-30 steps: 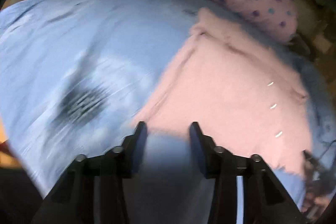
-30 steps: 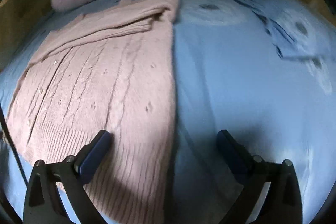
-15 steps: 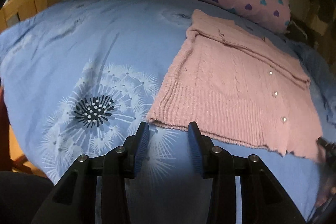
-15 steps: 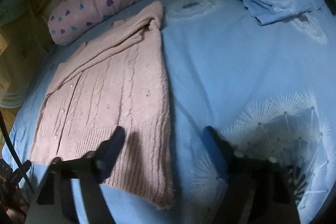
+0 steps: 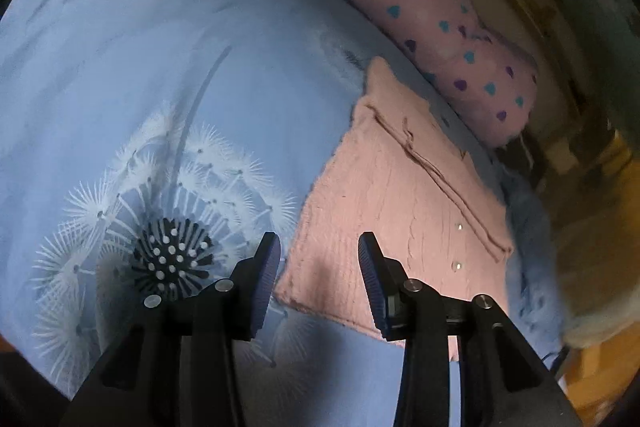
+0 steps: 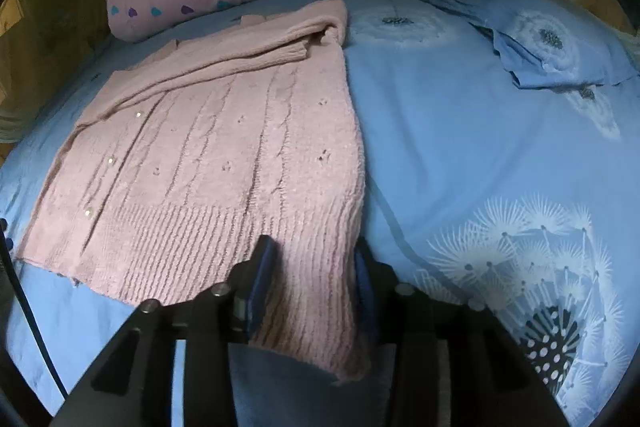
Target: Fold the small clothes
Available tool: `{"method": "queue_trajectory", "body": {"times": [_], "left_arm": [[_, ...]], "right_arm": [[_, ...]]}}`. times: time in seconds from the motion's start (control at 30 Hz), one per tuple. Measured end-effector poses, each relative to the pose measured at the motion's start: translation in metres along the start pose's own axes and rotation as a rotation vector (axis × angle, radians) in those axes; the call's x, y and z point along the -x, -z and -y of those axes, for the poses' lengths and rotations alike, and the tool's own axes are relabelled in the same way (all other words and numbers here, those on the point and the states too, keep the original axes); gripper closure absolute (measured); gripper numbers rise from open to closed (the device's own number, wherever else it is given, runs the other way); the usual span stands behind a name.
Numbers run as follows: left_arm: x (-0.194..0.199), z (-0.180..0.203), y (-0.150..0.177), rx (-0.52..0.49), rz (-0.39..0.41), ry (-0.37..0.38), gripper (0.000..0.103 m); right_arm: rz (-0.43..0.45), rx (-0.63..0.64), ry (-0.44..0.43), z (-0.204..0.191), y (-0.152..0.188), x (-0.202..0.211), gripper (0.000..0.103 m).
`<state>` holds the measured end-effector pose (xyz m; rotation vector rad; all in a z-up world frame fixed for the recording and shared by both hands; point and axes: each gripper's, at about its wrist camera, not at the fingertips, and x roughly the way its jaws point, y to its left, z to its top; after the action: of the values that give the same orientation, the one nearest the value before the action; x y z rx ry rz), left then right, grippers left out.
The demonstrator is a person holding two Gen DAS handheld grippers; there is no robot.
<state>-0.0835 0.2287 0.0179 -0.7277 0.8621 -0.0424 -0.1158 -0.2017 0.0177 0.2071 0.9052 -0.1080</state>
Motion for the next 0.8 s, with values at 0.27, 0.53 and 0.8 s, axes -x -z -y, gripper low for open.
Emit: {"method": "queue_trajectory", "body": {"times": [0.27,0.53,0.8], "left_arm": [[-0.028,0.011,0.016,-0.017,-0.114,0.008,0.082],[-0.034,-0.006,0.007,0.109,-0.108,0.074,0.091],[-0.048,0.004,0.014,0.029,-0.174,0.119,0.103]], "right_arm": [[-0.048,0.035,-0.083,-0.007,-0.005,-0.007,0.0],[-0.049,0.038,-0.09,-0.012,-0.003,-0.009,0.001],[-0.013,-0.031,-0.027,0.004,-0.007,-0.003,0.079]]}}
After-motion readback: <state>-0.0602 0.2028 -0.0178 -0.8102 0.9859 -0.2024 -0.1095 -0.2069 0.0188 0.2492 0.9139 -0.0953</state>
